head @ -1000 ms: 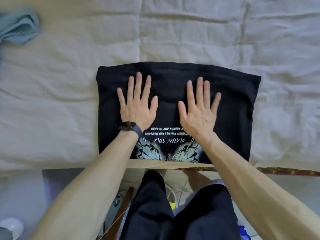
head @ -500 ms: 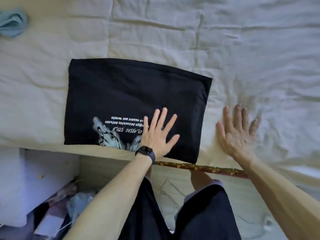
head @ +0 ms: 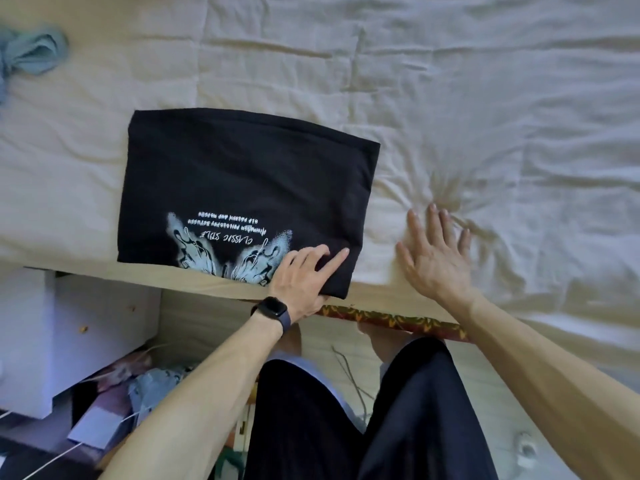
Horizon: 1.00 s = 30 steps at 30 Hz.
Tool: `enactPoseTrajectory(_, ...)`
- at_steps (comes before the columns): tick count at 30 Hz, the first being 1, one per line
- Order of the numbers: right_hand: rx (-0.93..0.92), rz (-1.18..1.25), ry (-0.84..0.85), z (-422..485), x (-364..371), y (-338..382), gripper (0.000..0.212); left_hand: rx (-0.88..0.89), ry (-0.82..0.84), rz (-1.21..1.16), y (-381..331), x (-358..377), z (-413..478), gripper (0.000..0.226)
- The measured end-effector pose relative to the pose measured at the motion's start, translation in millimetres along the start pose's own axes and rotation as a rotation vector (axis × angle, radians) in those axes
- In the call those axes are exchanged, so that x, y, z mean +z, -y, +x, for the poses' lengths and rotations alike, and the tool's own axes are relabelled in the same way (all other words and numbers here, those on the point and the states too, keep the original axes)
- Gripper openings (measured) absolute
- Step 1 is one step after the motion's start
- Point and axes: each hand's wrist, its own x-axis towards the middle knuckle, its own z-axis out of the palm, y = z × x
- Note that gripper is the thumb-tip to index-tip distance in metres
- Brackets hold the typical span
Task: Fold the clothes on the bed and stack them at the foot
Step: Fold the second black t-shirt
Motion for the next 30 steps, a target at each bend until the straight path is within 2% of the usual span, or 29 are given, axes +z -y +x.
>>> enactPoseTrajectory(2,0.030,0.023,-0.001,-3.4,-11.0,11.0,0.067,-0.117,-0.163,-0.216,-4.2,-6.1,-16.1,0.059)
enactPoseTrajectory(4,0.026,0.098,-0.054,-7.8,-22.5,24.6,0.059,-0.385,-0.213,-0.413,-8.0,-16.5,-26.6,0.026)
enactPoseTrajectory(7,0.052,0.474,-0.087,-8.8,-37.2,45.9,0.049,-0.854,-0.315,-0.691,-7.2,-32.9,-32.5,0.021)
enactPoseTrajectory(10,0.202,0.942,0.070,3.5,-53.5,75.9,0.047,-1.065,-0.383,-0.974,-3.1,-52.9,-31.6,0.016)
enactPoseTrajectory(13,0.274,1.199,0.269,24.5,-63.3,102.9,0.058,-1.018,-0.365,-0.998,-5.8,-59.9,-34.1,0.016)
enactPoseTrajectory(15,0.276,1.253,0.314,37.9,-68.3,117.1,0.062,-0.922,-0.367,-0.930,-8.2,-61.9,-37.3,0.023)
enactPoseTrajectory(17,0.252,1.241,0.228,50.2,-74.0,128.5,0.065,-0.757,-0.362,-0.748,-10.9,-61.9,-41.9,0.029)
enactPoseTrajectory(20,0.238,1.118,0.041,66.4,-82.9,144.8,0.060,-0.475,-0.343,-0.491,-15.4,-62.3,-46.9,0.025)
enactPoseTrajectory(23,0.238,0.898,0.045,76.1,-86.9,155.6,0.046,-0.263,-0.371,-0.303,-16.1,-55.8,-45.5,0.025)
enactPoseTrajectory(27,0.285,0.627,0.076,92.0,-76.2,150.1,0.014,-0.210,-0.364,-0.344,-14.8,-48.2,-38.6,0.036)
enactPoseTrajectory(28,0.324,0.634,0.091,94.6,-72.3,146.7,0.011,-0.216,-0.357,-0.381,-13.8,-46.9,-37.3,0.036)
enactPoseTrajectory(30,0.413,0.852,0.118,97.3,-66.7,139.6,0.009,-0.251,-0.352,-0.441,-11.7,-45.5,-35.1,0.036)
